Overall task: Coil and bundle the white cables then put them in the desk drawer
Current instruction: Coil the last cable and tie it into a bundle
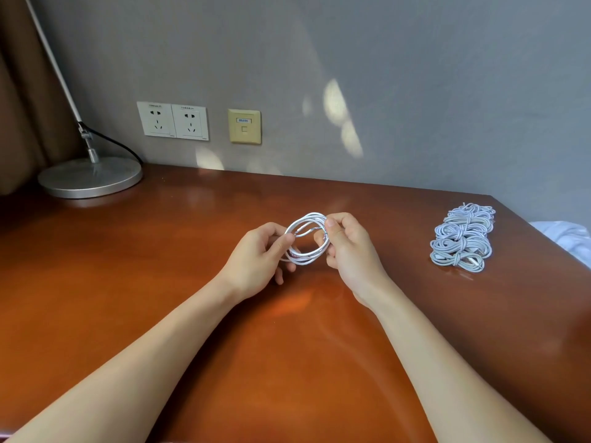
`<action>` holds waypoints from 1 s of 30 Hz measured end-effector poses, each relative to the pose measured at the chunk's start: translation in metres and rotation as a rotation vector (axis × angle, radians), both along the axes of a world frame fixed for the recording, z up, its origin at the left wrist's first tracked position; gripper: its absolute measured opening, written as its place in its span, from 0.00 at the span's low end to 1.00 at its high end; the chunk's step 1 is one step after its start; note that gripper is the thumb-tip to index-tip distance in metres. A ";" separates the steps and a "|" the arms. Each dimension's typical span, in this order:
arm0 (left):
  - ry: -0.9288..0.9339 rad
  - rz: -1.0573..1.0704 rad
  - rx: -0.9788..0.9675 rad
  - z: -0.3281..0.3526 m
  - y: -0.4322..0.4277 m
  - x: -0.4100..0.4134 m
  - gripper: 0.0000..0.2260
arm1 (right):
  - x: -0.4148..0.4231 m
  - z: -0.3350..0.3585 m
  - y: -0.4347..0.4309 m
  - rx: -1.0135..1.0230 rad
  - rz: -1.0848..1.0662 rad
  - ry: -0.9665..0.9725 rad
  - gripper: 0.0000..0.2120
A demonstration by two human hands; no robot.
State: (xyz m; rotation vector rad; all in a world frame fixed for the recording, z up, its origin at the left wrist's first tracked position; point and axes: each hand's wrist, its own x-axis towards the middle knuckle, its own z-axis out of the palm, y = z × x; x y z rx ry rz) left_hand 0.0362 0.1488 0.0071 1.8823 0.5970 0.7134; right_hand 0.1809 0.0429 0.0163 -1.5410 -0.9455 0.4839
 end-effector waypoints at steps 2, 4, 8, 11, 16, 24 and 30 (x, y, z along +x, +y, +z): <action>-0.011 -0.039 -0.007 -0.001 0.000 -0.001 0.06 | 0.002 -0.001 0.000 0.006 -0.004 0.004 0.11; -0.012 -0.073 -0.023 -0.001 0.001 -0.001 0.05 | 0.003 -0.002 0.000 0.001 -0.010 -0.006 0.11; -0.016 -0.083 0.035 0.002 0.004 -0.005 0.06 | 0.005 -0.003 0.001 -0.032 -0.040 -0.090 0.11; -0.056 -0.029 0.105 0.001 0.006 -0.006 0.06 | 0.005 0.000 0.000 -0.002 -0.037 -0.076 0.10; -0.043 0.066 0.162 -0.003 0.004 -0.002 0.05 | 0.006 -0.005 0.002 0.017 -0.040 -0.128 0.09; -0.003 0.085 0.324 -0.006 0.005 -0.001 0.13 | 0.006 -0.008 0.002 0.010 -0.025 -0.232 0.07; 0.033 0.102 0.362 -0.007 0.005 0.000 0.09 | 0.002 -0.006 0.001 0.037 -0.001 -0.219 0.07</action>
